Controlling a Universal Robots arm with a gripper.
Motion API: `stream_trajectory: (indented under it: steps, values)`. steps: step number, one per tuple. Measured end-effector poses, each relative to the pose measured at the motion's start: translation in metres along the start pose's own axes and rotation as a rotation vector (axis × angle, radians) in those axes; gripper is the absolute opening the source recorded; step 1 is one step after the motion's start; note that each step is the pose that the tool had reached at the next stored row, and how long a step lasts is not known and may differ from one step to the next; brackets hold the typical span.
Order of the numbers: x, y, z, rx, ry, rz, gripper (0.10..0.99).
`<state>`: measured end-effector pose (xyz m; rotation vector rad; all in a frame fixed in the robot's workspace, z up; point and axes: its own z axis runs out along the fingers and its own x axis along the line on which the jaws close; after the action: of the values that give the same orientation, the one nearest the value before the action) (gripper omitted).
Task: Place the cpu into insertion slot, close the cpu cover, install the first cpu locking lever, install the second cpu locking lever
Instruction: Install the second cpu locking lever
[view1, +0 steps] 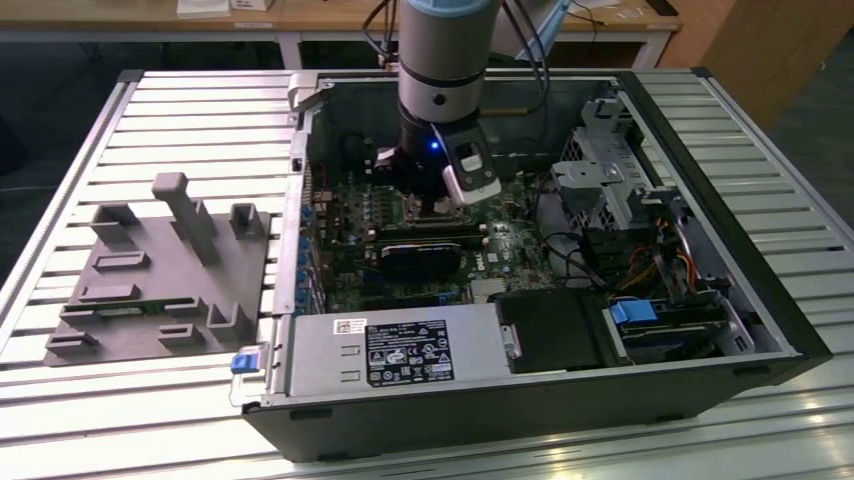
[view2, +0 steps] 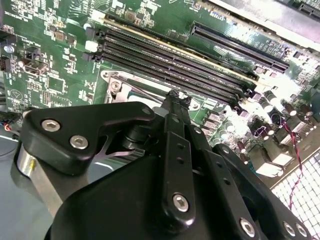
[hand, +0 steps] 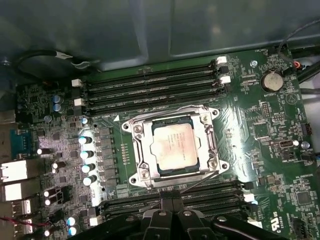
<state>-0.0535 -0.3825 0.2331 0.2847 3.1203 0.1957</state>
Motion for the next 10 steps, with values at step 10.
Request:
stream_trajectory:
  steps: [10]
  values:
    - [0.0014, -0.0105, 0.0043, -0.057, 0.0105, 0.001, 0.102]
